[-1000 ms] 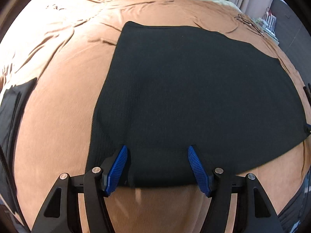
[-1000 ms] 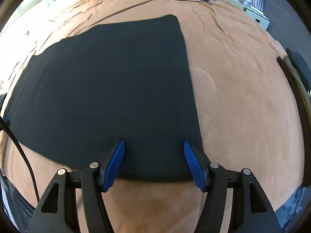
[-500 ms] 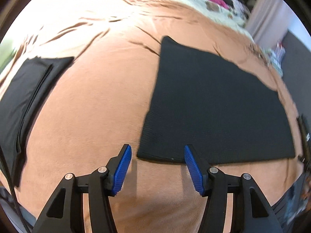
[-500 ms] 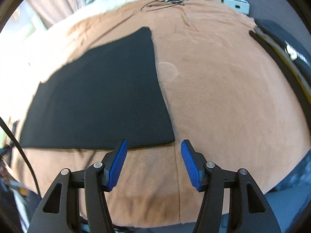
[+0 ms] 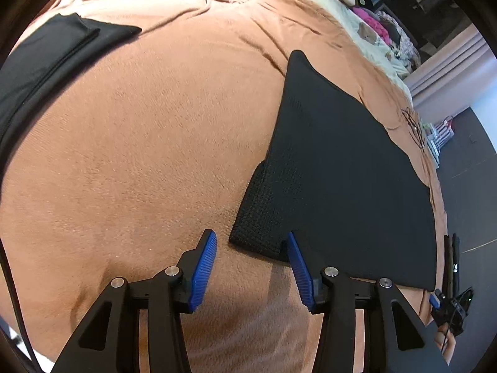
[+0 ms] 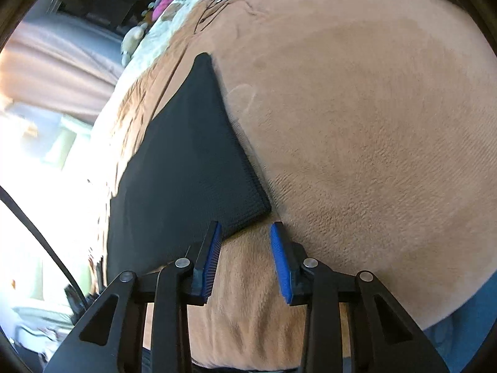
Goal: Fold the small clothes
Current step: 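Grasp the folded shirt's side edge with both grippers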
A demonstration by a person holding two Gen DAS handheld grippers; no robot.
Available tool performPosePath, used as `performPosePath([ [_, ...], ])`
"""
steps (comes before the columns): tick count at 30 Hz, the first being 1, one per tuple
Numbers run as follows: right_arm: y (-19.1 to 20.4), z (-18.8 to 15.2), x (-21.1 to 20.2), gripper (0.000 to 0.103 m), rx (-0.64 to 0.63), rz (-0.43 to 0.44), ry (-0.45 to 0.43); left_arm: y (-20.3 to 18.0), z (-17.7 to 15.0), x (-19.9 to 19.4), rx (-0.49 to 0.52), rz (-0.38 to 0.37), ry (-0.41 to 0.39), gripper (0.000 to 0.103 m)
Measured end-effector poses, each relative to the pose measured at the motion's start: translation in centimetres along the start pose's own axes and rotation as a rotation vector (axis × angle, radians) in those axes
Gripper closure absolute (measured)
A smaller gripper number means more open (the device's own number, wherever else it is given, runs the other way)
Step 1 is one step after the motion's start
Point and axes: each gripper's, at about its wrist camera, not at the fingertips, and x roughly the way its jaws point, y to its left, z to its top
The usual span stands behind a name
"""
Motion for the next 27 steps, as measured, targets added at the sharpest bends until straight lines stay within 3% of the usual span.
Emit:
performPosePath([
  [10,-2.0,-0.2,1.5,0.073,0.101,0.108,-0.042,2.0,-0.1,-0.5,-0.146,-0.121,0.008,0.053],
  [19,-2.2,-0.1,2.9,0.080,0.054,0.162,-0.009,2.4,-1.1,-0.5,-0.264,-0.233,0.004,0.053],
  [27,-3.1,0.1,2.8,0.080,0.065,0.164,-0.013,1.1,-1.2,0.1,-0.267,-0.234,-0.026,0.053],
])
